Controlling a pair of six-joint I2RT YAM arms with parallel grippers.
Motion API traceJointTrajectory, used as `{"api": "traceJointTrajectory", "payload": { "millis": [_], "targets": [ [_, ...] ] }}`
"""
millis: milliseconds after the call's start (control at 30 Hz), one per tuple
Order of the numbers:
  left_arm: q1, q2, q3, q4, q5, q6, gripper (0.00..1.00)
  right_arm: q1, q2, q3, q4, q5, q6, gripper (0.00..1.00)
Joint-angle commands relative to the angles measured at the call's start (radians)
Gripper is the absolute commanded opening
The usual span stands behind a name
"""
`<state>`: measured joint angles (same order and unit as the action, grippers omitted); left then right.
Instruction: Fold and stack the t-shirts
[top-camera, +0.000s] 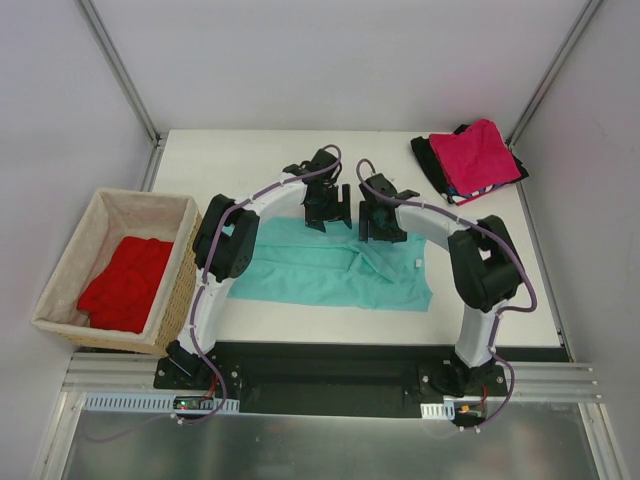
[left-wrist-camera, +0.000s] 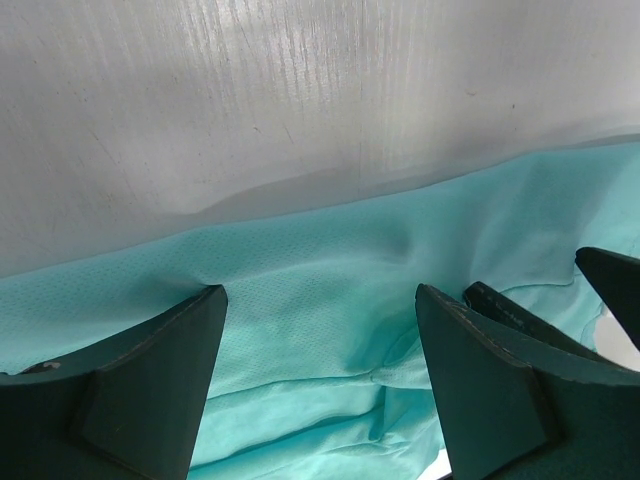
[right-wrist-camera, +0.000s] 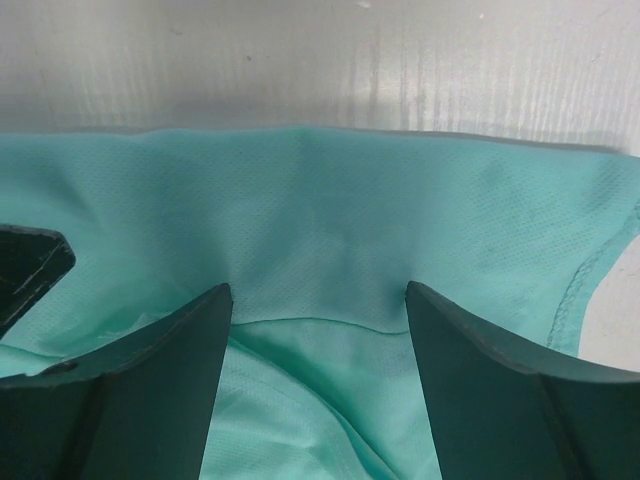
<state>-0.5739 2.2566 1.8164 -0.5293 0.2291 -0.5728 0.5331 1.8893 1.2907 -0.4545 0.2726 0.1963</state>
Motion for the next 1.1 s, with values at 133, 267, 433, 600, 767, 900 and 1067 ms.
{"api": "traceJointTrajectory", "payload": {
  "millis": [133, 267, 433, 600, 767, 900, 1067],
  "targets": [
    [0.009, 0.006, -0.008, -0.047, -0.027, -0.006, 0.78, 0.051, -0.059, 0.019, -0.069, 0.020, 0.000, 0.74],
    [0.009, 0.012, -0.002, -0.049, -0.027, -0.004, 0.78, 0.085, -0.093, -0.001, -0.090, 0.048, 0.003, 0.74],
    [0.011, 0.012, -0.005, -0.049, -0.020, -0.009, 0.78, 0.114, -0.147, -0.005, -0.139, 0.092, 0.000, 0.74],
    [0.009, 0.008, -0.020, -0.046, -0.037, -0.009, 0.78, 0.146, -0.200, -0.010, -0.177, 0.122, 0.012, 0.74],
    [0.009, 0.008, -0.029, -0.044, -0.040, -0.009, 0.77, 0.202, -0.226, -0.018, -0.208, 0.143, 0.032, 0.74],
    [0.009, 0.004, -0.038, -0.043, -0.037, -0.007, 0.77, 0.235, -0.229, -0.022, -0.222, 0.168, 0.051, 0.74],
    [0.009, -0.028, -0.081, -0.032, -0.028, 0.002, 0.77, 0.223, -0.191, -0.019, -0.204, 0.198, 0.054, 0.74]
  ]
}}
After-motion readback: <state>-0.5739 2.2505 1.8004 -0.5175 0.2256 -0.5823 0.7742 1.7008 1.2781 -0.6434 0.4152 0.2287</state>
